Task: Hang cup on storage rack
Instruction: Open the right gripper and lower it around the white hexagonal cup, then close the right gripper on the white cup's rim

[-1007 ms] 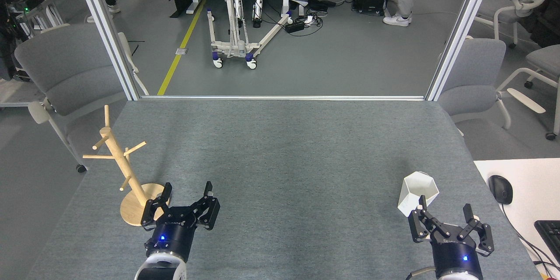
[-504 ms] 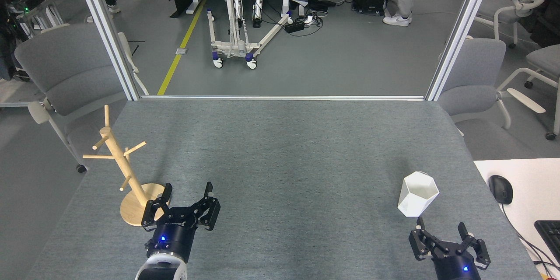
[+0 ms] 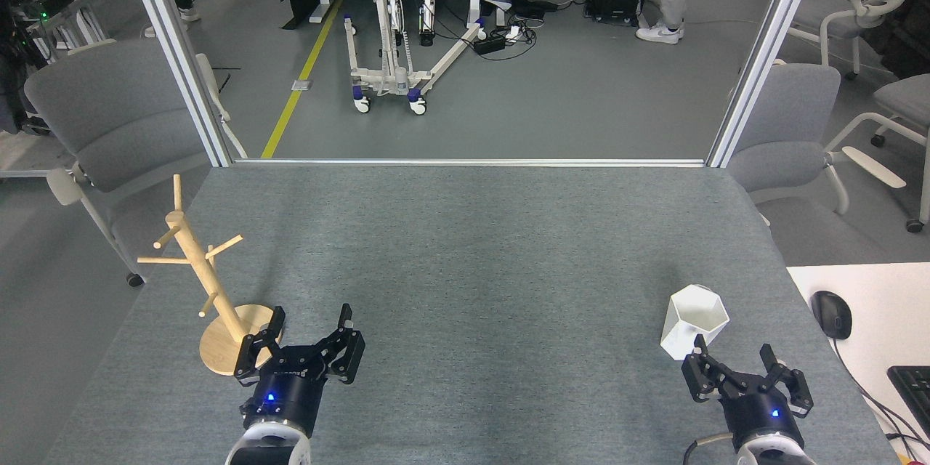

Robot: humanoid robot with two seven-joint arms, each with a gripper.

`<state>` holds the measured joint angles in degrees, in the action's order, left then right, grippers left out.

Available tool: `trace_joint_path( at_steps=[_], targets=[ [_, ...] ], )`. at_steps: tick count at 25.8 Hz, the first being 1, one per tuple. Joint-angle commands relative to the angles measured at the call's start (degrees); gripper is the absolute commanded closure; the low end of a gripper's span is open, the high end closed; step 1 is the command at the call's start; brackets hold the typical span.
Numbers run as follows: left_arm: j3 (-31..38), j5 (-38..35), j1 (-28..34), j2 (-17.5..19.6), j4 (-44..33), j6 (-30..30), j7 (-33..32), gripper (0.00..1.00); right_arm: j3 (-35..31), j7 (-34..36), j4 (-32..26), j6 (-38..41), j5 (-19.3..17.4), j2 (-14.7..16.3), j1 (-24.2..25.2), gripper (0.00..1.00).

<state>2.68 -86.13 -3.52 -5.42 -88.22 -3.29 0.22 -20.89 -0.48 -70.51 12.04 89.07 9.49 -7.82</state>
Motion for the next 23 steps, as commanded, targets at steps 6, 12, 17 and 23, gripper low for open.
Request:
trace_joint_path(
  at_steps=[6, 12, 17, 23],
  targets=[
    [0.1, 0.0, -0.5, 0.1, 0.3, 0.1, 0.0, 0.01, 0.4, -0.2, 2.8, 0.0, 0.3, 0.1, -2.5, 0.0],
    [0.3, 0.0, -0.5, 0.1, 0.3, 0.1, 0.0, 0.01, 0.7, -0.2, 3.6, 0.0, 0.6, 0.1, -3.2, 0.0],
    [0.4, 0.0, -0.5, 0.1, 0.4, 0.1, 0.0, 0.01, 1.0, -0.2, 4.2, 0.0, 0.6, 0.1, -3.8, 0.0],
    [0.6, 0.0, -0.5, 0.1, 0.9, 0.1, 0.0, 0.01, 2.0, -0.2, 4.2, 0.0, 0.6, 0.0, -3.9, 0.0]
  ],
)
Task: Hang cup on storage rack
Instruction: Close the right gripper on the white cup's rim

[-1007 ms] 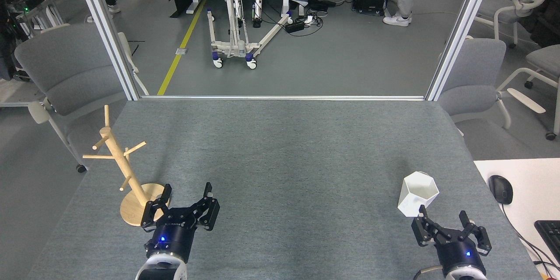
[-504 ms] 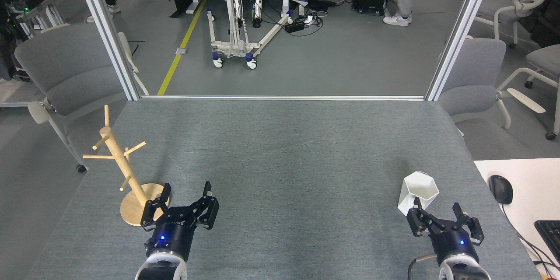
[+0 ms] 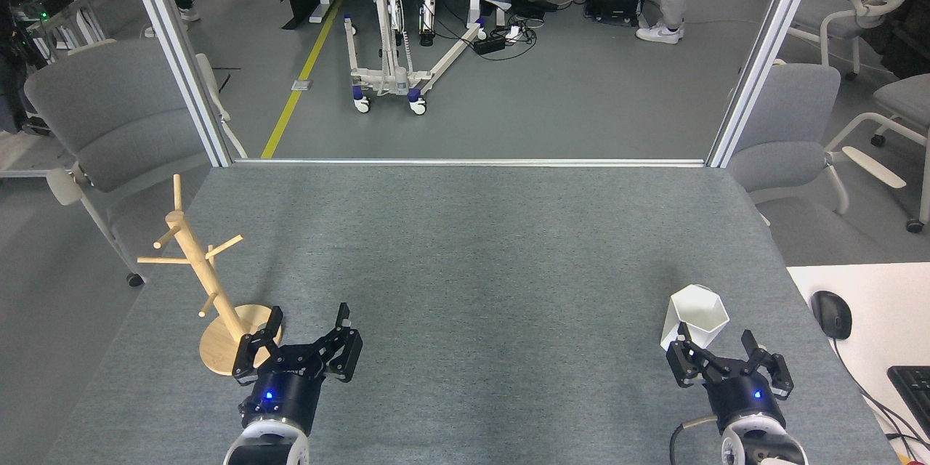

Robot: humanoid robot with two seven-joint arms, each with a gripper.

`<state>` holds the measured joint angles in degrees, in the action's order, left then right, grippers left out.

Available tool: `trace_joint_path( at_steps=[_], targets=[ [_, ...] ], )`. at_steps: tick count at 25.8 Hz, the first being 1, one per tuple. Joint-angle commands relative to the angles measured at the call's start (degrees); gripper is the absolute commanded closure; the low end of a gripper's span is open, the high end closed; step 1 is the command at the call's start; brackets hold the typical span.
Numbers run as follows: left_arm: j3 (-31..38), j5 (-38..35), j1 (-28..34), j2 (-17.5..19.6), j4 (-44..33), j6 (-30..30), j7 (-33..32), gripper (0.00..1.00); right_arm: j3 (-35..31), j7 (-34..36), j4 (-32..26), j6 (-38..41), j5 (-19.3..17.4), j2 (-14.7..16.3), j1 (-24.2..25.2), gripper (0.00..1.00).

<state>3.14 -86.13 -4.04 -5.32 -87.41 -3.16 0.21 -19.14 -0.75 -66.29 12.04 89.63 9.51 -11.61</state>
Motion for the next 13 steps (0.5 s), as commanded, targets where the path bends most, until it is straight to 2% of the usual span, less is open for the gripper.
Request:
trace_joint_path(
  at_steps=[1, 13],
  targets=[
    [0.1, 0.0, 0.0, 0.0, 0.1, 0.0, 0.0, 0.01, 0.3, 0.0, 0.0, 0.0, 0.0, 0.0, -0.1, 0.0],
    [0.1, 0.0, 0.0, 0.0, 0.2, 0.0, 0.0, 0.01, 0.4, 0.0, 4.2, -0.1, 0.0, 0.2, -3.2, 0.0]
  ],
)
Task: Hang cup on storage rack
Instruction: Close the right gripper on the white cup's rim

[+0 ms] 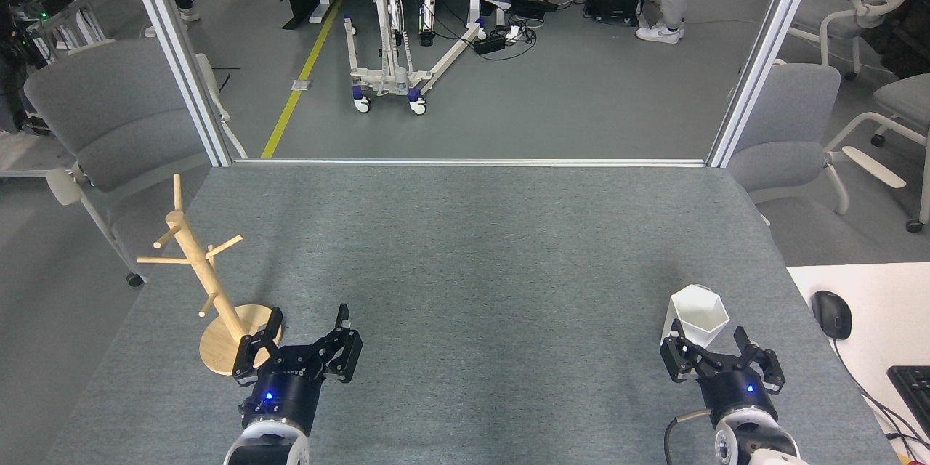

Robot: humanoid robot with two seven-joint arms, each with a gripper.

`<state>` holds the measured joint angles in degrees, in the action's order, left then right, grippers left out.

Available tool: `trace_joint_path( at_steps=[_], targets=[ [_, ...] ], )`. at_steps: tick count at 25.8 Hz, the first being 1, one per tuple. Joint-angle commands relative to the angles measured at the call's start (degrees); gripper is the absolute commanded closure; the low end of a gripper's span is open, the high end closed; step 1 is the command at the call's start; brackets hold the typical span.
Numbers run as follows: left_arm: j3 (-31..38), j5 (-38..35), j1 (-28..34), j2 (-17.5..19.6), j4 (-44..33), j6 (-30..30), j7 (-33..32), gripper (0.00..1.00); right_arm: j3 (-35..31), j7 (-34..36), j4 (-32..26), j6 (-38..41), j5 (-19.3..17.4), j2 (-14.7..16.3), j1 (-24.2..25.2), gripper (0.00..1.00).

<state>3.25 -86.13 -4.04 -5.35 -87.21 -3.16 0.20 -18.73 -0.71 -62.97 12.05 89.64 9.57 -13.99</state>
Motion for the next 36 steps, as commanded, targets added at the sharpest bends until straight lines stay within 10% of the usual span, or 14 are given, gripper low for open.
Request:
trace_joint_path(
  at_steps=[1, 36],
  targets=[
    [-0.1, 0.1, 0.0, 0.0, 0.0, 0.0, 0.0, 0.01, 0.0, 0.0, 1.0, -0.1, 0.0, 0.1, -1.0, 0.0],
    [-0.4, 0.1, 1.3, 0.0, 1.0, -0.6, 0.1, 0.01, 1.2, 0.1, 6.0, -0.1, 0.3, 0.1, -4.4, 0.0]
  ],
)
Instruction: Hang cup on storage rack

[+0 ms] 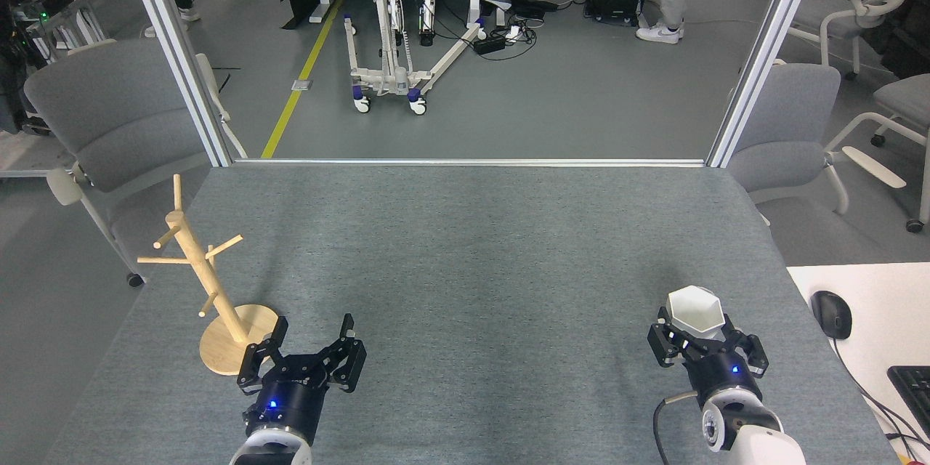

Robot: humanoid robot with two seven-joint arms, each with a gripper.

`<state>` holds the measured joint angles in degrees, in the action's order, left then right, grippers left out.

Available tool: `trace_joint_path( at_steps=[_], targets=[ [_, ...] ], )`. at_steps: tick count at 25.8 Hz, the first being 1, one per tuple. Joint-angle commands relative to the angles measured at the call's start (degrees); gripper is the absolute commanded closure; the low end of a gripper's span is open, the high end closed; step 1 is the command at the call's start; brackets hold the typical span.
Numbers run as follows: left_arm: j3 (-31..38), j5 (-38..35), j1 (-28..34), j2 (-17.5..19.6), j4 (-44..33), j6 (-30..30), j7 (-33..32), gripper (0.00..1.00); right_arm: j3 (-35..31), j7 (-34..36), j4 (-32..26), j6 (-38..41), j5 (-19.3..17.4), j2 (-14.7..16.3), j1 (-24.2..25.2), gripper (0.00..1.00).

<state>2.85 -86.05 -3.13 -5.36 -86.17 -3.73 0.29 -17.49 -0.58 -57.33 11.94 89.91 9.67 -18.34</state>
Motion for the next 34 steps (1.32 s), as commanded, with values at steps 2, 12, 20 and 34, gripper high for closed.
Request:
trace_joint_path(
  at_steps=[2, 12, 20, 34],
  targets=[
    [0.0, 0.0, 0.5, 0.0, -0.4, -0.1, 0.0, 0.01, 0.0, 0.0, 0.5, 0.0, 0.0, 0.0, -0.1, 0.0],
    [-0.1, 0.0, 0.9, 0.1, -0.5, -0.1, 0.1, 0.0, -0.1, 0.0, 3.0, -0.1, 0.0, 0.3, -1.8, 0.0],
    [-0.2, 0.0, 0.9, 0.0, -0.6, -0.1, 0.1, 0.0, -0.1, 0.0, 4.2, -0.1, -0.1, 1.2, -2.7, 0.0],
    [-0.3, 0.0, 1.0, 0.2, -0.9, -0.3, 0.0, 0.01, -0.1, 0.1, 7.8, -0.3, -0.1, 2.0, -4.9, 0.0]
  ],
)
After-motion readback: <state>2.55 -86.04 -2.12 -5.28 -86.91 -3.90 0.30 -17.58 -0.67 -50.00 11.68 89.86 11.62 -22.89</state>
